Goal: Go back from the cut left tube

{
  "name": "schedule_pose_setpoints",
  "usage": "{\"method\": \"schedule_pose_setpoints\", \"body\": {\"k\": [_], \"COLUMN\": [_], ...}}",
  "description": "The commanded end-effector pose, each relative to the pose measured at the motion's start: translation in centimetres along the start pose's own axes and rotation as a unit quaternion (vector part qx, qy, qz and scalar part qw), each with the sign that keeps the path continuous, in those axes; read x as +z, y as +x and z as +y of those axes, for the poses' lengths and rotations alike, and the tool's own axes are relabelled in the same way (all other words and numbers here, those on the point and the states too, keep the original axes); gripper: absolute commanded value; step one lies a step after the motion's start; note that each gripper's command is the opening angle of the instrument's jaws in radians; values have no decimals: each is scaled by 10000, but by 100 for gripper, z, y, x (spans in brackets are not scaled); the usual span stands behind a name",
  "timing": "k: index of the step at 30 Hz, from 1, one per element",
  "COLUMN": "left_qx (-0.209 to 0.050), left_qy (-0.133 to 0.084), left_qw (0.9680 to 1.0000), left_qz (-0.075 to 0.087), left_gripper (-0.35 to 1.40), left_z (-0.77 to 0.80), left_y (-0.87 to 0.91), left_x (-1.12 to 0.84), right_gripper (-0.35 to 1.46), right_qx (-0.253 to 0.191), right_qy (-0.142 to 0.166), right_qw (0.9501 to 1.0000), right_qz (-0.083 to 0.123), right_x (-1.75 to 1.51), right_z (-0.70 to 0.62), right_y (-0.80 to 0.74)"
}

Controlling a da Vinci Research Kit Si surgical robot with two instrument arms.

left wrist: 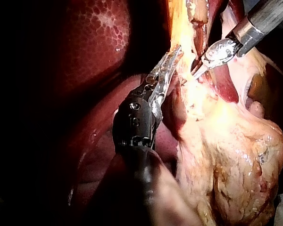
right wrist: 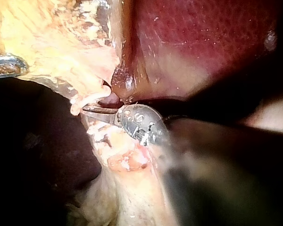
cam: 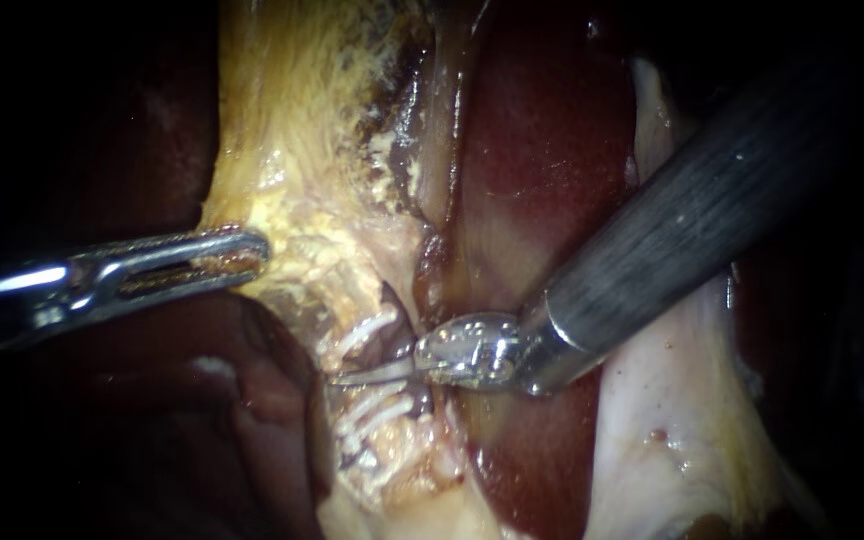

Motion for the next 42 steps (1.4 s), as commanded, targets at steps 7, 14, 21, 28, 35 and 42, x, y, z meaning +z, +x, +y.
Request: {"method": "schedule_pose_setpoints", "body": {"k": [7, 14, 21, 28, 35, 42], "left_qx": [0, 4, 5, 9, 25, 39], "left_qy": [3, 7, 8, 12, 9, 14], "left_qw": [10000, 10000, 10000, 10000, 10000, 10000], "left_qz": [1, 4, 4, 6, 1, 0], "left_gripper": [-35, -35, -35, -35, -35, -35], "left_z": [1, 3, 4, 6, 16, 25], "left_y": [0, 0, 0, -1, 0, 2], "left_x": [1, 1, 1, 2, 5, 9], "right_gripper": [-13, 101, 104, 113, 140, 143], "right_qx": [0, -71, -97, -315, -974, -1507], "right_qy": [-17, -221, -228, -197, -133, -81], "right_qw": [10000, 9997, 9996, 9993, 9946, 9879], "right_qz": [19, 122, 123, 108, 318, 347], "right_x": [1, 4, 4, -1, -11, -42], "right_z": [0, 2, 2, -9, -32, -43], "right_y": [0, 2, 2, 1, 3, 6]}}
